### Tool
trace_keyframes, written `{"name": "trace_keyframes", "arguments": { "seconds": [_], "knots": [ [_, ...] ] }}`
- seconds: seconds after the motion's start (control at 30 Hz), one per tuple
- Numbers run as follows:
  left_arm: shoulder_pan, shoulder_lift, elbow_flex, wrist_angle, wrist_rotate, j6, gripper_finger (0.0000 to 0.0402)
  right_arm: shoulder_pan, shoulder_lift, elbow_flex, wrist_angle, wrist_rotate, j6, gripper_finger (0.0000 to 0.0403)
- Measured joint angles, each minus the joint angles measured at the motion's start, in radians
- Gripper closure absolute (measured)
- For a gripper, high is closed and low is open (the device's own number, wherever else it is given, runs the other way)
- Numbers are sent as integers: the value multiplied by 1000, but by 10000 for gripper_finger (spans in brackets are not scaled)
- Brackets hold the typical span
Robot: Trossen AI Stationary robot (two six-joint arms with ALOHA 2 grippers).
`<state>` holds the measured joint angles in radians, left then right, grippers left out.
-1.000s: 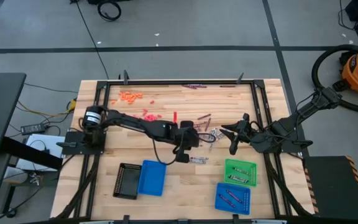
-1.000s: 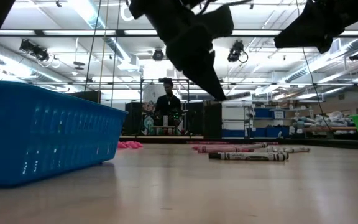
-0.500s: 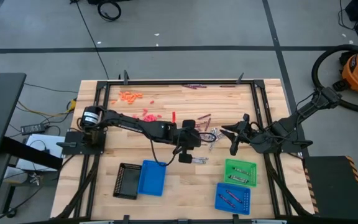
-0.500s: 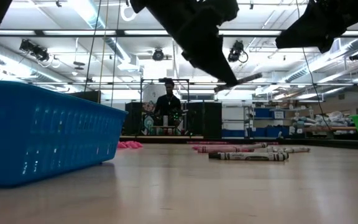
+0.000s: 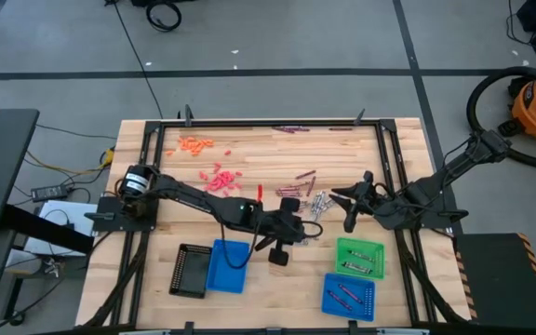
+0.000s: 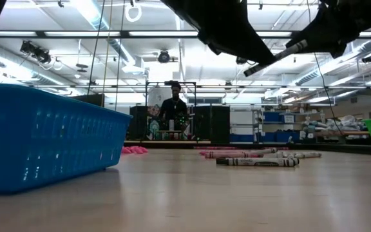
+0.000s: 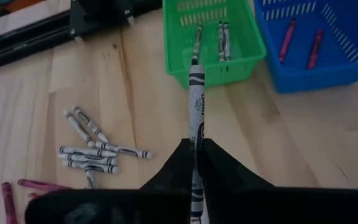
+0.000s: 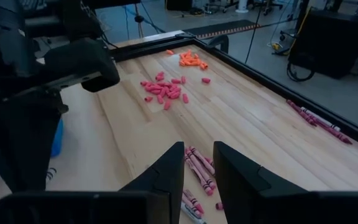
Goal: Sort crayons
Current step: Put the black crayon into the green bin
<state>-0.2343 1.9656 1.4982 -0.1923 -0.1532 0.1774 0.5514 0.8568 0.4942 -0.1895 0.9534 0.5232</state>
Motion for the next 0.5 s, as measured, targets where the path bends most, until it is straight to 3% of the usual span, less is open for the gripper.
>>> {"name": "trace_keyframes", "arguments": {
  "seconds": [0.3, 0.5],
  "knots": [
    [-60, -45, 3, -85, -23, 19, 386, -23, 64, -34, 111, 3, -2, 309],
    [-112, -111, 1, -339, -99, -11, 386, -36, 158, 3, 181, -27, 30, 318]
  ]
}}
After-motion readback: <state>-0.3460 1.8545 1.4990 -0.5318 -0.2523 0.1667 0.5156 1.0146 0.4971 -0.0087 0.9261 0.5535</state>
